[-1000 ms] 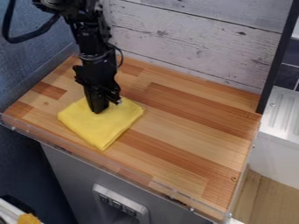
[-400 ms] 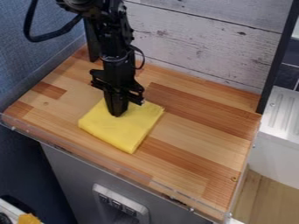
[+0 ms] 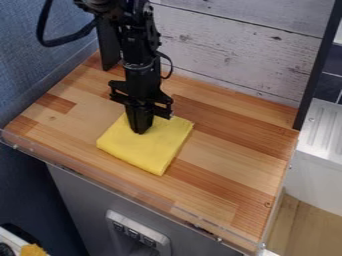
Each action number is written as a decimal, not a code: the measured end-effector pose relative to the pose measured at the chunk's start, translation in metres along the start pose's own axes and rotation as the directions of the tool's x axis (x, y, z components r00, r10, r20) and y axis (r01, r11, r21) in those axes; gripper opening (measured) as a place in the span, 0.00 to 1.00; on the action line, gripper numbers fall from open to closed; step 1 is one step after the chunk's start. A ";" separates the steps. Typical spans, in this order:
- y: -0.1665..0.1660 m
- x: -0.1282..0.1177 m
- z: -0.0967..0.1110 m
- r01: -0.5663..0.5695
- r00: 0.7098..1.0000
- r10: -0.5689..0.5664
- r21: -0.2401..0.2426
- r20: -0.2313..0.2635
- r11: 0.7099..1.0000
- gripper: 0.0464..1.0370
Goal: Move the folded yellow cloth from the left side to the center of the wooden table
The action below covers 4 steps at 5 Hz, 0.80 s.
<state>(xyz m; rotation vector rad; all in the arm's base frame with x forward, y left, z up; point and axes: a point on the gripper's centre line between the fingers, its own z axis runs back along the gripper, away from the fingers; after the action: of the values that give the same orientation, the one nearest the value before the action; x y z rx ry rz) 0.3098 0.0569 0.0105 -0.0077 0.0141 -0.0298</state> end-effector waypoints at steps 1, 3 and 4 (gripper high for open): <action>-0.004 0.006 0.000 -0.018 1.000 0.018 0.008 0.011 1.000 0.04; -0.015 0.022 0.018 -0.027 1.000 0.027 0.015 0.004 1.000 0.47; -0.016 0.037 0.041 -0.039 0.999 0.039 0.018 0.013 0.999 0.75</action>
<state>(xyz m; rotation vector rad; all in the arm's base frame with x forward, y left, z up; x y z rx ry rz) 0.3470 0.0397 0.0511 0.0107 0.0011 0.0094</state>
